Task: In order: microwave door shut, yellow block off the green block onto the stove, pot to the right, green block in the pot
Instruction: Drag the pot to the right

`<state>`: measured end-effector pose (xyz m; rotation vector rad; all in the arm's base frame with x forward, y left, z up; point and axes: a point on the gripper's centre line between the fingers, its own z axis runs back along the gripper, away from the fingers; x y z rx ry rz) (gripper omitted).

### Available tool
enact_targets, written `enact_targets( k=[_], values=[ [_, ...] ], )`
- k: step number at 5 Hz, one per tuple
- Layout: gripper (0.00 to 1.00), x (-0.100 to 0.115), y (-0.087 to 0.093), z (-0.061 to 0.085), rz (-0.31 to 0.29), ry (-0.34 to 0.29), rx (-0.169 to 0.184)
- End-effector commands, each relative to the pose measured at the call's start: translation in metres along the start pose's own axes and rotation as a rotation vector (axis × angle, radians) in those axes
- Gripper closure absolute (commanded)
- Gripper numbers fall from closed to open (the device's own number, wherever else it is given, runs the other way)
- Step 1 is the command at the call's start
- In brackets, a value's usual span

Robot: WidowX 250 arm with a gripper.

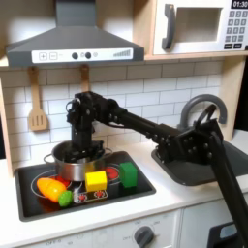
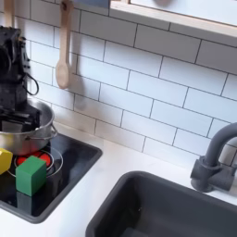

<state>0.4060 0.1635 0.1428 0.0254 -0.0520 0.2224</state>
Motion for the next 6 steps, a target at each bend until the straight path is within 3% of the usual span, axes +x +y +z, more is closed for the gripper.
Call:
enact_targets(
  k=[1, 6],
  values=[
    [0.0, -0.001, -0.012, -0.005, -0.022, 0.002, -0.007],
    [0.0, -0.005, -0.049, -0.004, -0.079, -0.005, -0.04]
  ],
)
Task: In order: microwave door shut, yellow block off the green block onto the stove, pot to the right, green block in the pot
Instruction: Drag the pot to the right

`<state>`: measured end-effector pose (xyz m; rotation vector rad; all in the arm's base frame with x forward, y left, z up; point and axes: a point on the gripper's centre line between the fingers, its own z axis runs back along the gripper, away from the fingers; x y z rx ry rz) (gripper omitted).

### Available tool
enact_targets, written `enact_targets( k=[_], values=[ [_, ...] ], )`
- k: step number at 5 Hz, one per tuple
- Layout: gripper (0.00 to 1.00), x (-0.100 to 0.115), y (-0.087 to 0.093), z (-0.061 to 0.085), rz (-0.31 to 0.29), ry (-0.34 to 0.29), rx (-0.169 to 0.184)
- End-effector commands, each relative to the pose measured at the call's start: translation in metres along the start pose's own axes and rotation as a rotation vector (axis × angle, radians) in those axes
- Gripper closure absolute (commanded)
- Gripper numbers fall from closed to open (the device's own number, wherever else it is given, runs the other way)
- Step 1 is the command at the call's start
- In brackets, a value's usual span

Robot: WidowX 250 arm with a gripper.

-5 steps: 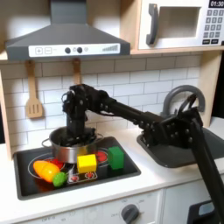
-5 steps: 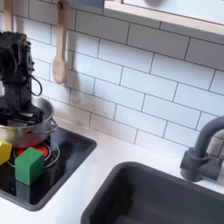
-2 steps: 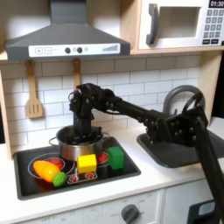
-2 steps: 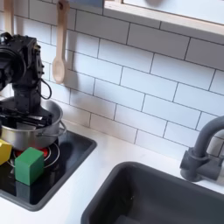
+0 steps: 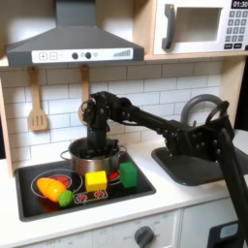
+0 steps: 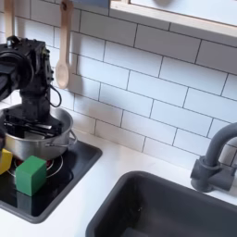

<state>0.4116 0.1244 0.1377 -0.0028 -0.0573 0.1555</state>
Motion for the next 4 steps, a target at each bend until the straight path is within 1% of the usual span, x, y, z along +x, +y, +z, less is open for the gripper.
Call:
enact_targets(
  k=[1, 2, 3, 4],
  values=[
    [0.0, -0.001, -0.021, 0.0, -0.034, 0.002, -0.02],
    [0.0, -0.001, -0.033, 0.0, -0.048, -0.002, -0.035],
    [0.0, -0.003, -0.042, 0.0, -0.062, 0.001, -0.042],
    [0.0, -0.005, -0.046, -0.001, -0.069, 0.003, -0.046]
  ],
)
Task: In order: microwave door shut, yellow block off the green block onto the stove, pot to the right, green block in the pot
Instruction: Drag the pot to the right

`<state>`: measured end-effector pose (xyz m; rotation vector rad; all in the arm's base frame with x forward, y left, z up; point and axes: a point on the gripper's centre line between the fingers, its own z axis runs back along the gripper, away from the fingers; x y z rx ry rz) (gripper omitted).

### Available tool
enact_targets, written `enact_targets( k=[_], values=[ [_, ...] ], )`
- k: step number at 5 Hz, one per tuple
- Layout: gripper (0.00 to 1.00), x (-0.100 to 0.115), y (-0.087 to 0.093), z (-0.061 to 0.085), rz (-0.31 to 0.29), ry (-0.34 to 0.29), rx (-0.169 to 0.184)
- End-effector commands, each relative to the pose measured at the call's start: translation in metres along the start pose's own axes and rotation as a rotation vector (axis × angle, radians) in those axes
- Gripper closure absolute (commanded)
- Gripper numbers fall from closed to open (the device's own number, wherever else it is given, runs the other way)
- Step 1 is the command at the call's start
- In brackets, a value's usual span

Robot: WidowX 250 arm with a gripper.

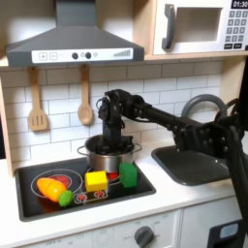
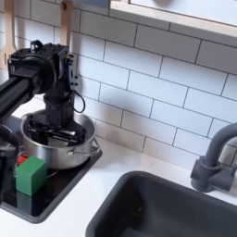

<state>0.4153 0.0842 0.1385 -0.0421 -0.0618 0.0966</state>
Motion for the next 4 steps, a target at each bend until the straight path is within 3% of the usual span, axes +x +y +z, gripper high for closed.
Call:
enact_targets(
  k=[1, 4],
  values=[
    [0.0, -0.0025, -0.0108, 0.0001, -0.017, 0.001, -0.016],
    [0.0, -0.0037, -0.0173, -0.0001, -0.017, 0.004, -0.039]
  ],
)
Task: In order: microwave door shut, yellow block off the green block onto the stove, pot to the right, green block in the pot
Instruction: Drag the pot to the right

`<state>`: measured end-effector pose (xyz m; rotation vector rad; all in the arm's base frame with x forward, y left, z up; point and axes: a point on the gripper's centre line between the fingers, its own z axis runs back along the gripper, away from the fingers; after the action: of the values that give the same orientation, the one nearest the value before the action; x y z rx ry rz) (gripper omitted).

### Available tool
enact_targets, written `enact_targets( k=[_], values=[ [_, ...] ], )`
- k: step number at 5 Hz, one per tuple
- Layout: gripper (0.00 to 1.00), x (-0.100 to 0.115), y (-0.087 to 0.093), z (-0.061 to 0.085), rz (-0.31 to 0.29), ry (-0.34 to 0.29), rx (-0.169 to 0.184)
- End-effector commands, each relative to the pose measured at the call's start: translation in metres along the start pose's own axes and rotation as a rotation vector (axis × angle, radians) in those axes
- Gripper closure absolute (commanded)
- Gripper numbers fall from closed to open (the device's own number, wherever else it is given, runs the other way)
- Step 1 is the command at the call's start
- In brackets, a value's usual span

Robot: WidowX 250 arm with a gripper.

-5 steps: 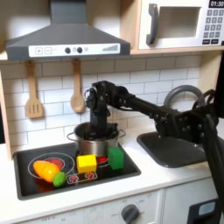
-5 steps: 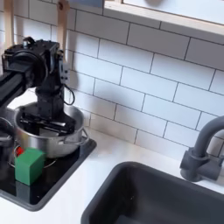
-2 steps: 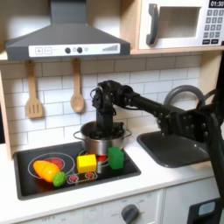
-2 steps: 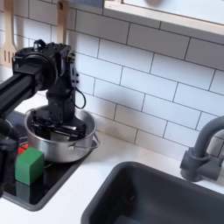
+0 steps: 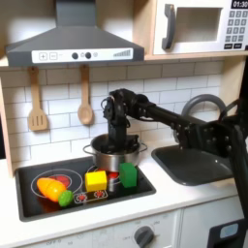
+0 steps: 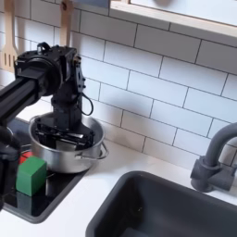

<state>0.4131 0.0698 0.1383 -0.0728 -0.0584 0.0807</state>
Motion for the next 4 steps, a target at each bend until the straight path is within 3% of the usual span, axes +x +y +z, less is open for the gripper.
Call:
enact_targets(
  k=[1, 3, 4],
  values=[
    [0.0, 0.0, -0.004, 0.001, -0.002, -0.002, -0.009],
    [0.0, 0.002, -0.005, 0.012, -0.011, -0.027, -0.003],
    [0.0, 0.0, -0.008, 0.01, -0.015, -0.014, -0.01]
  ],
)
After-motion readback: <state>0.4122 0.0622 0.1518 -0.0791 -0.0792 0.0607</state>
